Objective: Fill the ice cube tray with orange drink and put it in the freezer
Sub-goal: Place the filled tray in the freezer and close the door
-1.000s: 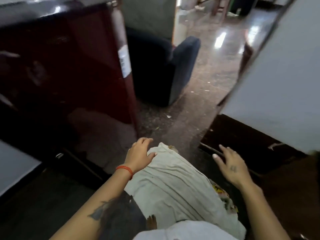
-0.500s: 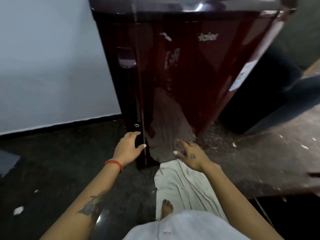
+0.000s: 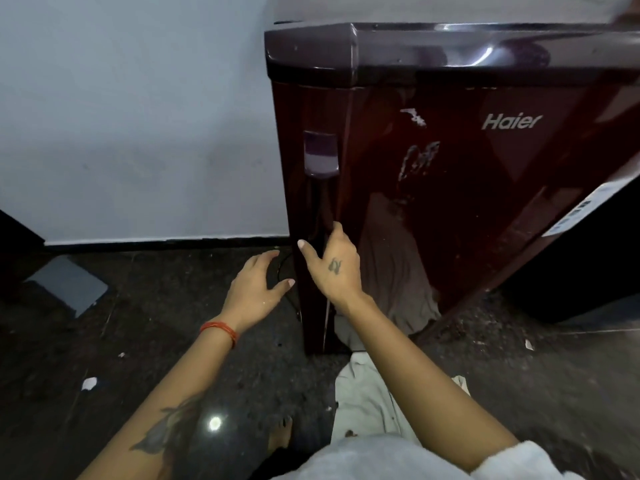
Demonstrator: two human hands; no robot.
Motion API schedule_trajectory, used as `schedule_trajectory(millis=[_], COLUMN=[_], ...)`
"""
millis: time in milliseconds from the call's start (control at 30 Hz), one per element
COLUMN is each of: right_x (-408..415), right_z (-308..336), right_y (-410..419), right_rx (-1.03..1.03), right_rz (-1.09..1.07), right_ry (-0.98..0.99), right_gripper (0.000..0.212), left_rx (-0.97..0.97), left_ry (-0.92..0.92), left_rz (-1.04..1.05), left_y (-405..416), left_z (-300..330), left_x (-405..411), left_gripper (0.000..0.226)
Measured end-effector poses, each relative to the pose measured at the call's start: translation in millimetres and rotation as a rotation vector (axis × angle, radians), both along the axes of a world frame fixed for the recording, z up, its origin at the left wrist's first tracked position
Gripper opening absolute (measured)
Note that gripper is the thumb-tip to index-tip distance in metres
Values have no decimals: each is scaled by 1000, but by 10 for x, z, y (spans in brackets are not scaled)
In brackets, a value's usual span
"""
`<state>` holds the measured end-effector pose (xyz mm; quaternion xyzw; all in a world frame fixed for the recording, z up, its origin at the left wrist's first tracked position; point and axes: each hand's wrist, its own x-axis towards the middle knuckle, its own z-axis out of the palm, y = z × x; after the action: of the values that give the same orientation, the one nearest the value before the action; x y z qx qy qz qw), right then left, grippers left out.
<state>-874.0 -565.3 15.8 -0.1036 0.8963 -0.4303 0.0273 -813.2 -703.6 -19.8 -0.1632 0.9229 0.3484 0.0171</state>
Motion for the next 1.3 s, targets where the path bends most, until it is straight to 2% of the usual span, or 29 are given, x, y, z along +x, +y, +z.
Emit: schedule_trajectory(millis=[167,367,600,700,833,967,1033,1300], right_x=[78,125,242,425,763,1127,1311,2053], right_z=[-118,-101,-43,-83,-173,-209,-236,-278], right_y=[-140,-204,-281,-213,-59,139,266,986], right_rx=[-46,-34,-32,-28,-41,-62,-80,-155], right_rz=[-166,-249,-348,-393,-476,-562,-591,-686], right_ry=[42,15,-3,3,38,82,104,88], right_gripper=[60,56,46,41,30,23,22,49], left_rx=[60,227,320,311,334,394,419,381], left_ry=[53,148,241,286,290,314,336,368], left_rz=[-68,-172,-248,-277,-309,-370,-359,-423], left_y=[-139,-241,-208,-212,-163,45,194,871], left_z=[44,101,41,21,-33,-52,-33,-58], left_x=[-211,-504,-612,-546,-355,27,236,1003], left_gripper=[75,81,75,74,93,79,80,77])
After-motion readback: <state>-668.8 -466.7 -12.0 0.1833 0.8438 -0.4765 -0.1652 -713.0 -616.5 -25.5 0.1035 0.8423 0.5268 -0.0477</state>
